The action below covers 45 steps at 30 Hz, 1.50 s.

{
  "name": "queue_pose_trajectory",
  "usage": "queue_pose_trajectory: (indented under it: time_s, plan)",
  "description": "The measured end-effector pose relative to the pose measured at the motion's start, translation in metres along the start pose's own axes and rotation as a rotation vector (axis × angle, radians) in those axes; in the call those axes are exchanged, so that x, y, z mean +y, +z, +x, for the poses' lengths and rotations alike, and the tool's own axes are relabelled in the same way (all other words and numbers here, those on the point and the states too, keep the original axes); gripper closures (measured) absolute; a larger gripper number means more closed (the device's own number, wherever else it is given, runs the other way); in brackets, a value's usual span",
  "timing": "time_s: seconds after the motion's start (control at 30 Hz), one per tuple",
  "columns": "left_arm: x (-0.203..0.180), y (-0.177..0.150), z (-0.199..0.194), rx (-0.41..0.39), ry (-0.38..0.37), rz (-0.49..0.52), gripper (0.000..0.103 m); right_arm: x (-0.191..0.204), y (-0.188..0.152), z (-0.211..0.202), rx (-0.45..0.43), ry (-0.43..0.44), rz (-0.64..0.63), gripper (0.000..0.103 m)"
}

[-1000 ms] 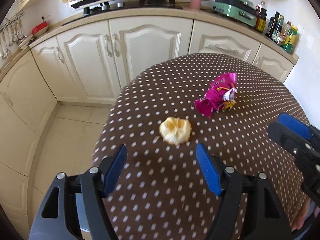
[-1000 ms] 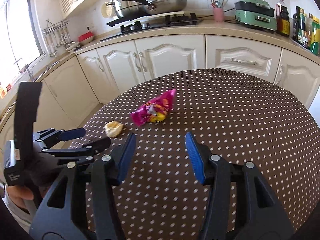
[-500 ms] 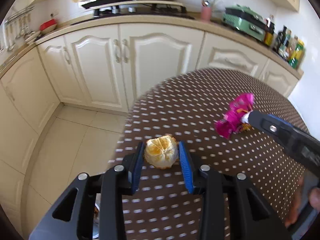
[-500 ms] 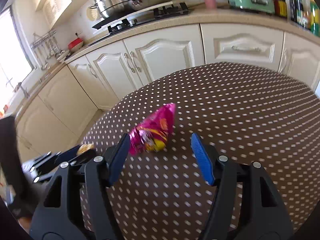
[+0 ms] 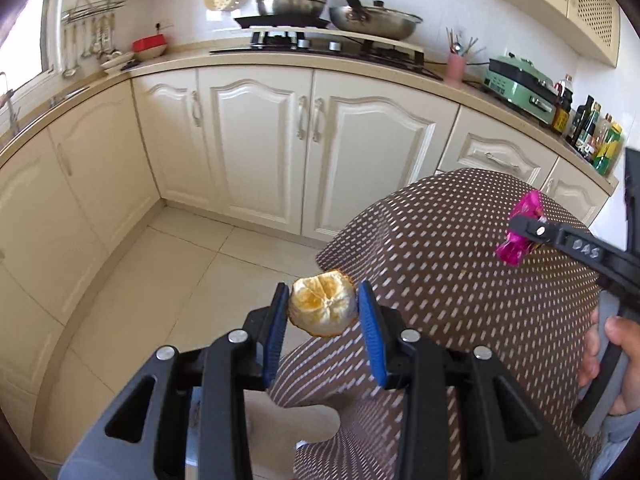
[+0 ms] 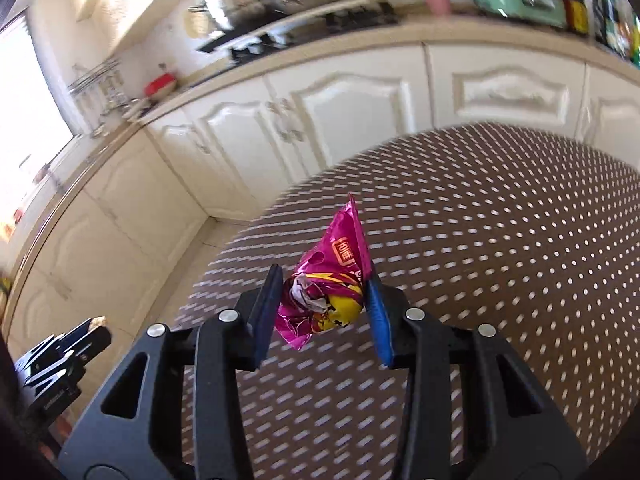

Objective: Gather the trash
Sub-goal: 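Carry the bread piece and pink wrapper over the blue bin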

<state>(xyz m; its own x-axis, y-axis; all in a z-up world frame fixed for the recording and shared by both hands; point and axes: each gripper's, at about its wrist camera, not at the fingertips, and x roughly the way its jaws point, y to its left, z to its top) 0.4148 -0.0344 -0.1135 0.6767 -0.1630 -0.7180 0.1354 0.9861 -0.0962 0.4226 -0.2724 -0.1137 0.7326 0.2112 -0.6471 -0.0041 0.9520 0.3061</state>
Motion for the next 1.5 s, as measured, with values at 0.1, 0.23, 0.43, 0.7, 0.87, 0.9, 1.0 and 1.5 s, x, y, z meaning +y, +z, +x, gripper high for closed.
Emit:
queue_pose_trajectory:
  time_s: [0.1, 0.23, 0.43, 0.7, 0.87, 0.9, 1.0, 1.5]
  plan:
    - [0.024, -0.02, -0.02, -0.005, 0.009, -0.02, 0.069, 0.043, -0.015, -0.025, -0.025, 0.069, -0.074, 0.063]
    - [0.058, -0.052, -0.047, -0.005, 0.029, -0.053, 0.069, 0.104, -0.044, -0.046, -0.01, 0.204, -0.148, 0.063]
    - [0.108, -0.101, -0.086, 0.0, 0.086, -0.1, 0.069, 0.191, -0.093, -0.051, 0.055, 0.362, -0.239, 0.063]
    - [0.175, -0.155, -0.116, 0.019, 0.157, -0.182, 0.069, 0.277, -0.189, -0.027, 0.182, 0.438, -0.322, 0.063]
    - [0.209, -0.193, -0.096, 0.084, 0.184, -0.245, 0.068, 0.296, -0.236, -0.001, 0.241, 0.4, -0.351, 0.063]
    - [0.214, -0.198, -0.092, 0.096, 0.18, -0.259, 0.069, 0.297, -0.242, 0.004, 0.25, 0.394, -0.351, 0.063]
    - [0.227, -0.219, -0.073, 0.141, 0.193, -0.29, 0.069, 0.296, -0.26, 0.019, 0.279, 0.37, -0.362, 0.063]
    - [0.253, -0.269, 0.044, 0.379, 0.176, -0.334, 0.068, 0.261, -0.318, 0.104, 0.4, 0.243, -0.323, 0.063]
